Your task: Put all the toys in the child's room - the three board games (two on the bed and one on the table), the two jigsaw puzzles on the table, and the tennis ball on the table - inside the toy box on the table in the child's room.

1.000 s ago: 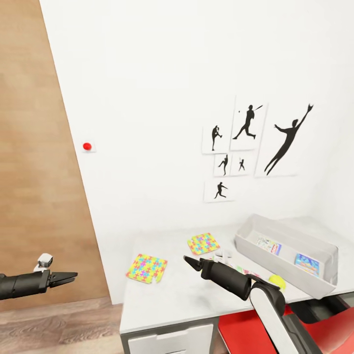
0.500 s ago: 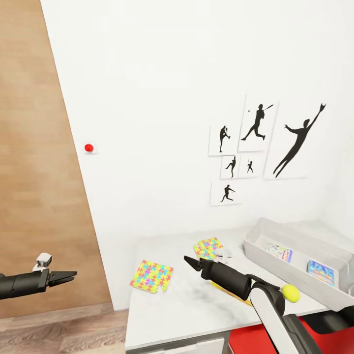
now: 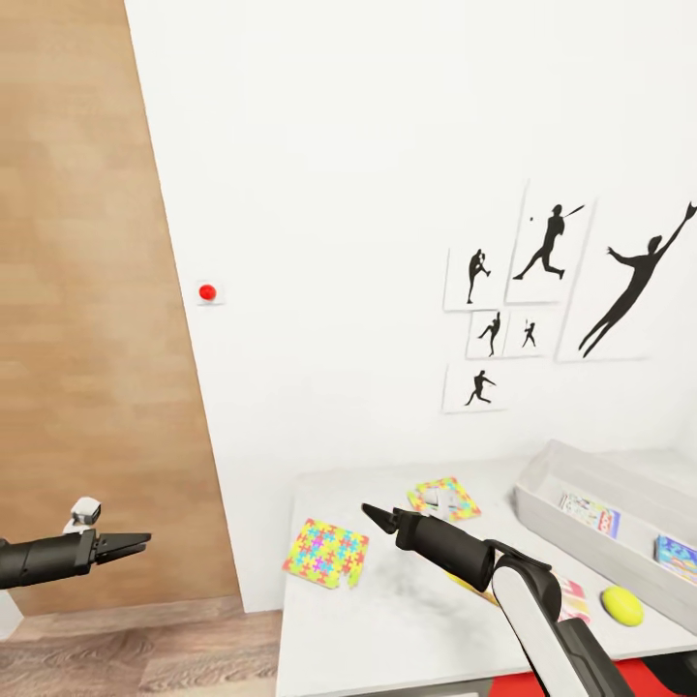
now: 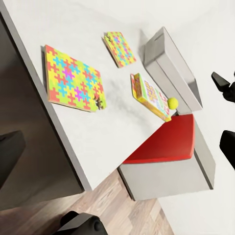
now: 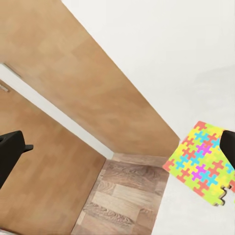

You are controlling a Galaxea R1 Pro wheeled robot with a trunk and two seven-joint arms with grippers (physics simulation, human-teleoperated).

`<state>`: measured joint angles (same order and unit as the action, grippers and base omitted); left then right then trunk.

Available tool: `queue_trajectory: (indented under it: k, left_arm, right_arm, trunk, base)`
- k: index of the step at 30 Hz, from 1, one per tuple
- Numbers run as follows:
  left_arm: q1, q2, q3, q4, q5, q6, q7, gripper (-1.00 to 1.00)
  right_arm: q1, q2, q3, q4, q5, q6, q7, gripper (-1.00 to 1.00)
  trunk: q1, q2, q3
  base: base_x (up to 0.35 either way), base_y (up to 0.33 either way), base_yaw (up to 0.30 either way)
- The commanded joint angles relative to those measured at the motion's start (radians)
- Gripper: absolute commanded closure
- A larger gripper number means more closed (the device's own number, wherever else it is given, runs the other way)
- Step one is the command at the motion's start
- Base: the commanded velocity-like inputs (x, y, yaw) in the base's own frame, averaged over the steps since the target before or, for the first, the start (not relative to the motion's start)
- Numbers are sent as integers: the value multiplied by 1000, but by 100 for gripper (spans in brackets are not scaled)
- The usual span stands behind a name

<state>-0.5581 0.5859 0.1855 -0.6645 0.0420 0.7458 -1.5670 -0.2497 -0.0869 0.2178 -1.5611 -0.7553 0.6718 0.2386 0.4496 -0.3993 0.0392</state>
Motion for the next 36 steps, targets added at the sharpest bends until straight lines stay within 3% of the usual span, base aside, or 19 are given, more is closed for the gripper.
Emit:
queue_trajectory:
  k: [1, 27, 36]
  left_arm:
    - [0, 0, 0, 0, -1, 11, -4, -100]
    - [0, -3, 0, 0, 0, 9, -4, -100]
    - [0, -34, 0, 0, -5, 10, -4, -100]
  right_arm:
    - [0, -1, 0, 0, -1, 3, 2, -100]
    - [0, -1, 0, 1, -2, 3, 1, -100]
    - [0, 8, -2, 3, -2, 11, -19, -100]
  trunk:
    - [0, -1, 0]
    - [0, -1, 0]
    - [0, -1, 0]
  base:
    - [4, 37, 56]
    - [-4, 65, 5]
    - [0, 3, 0]
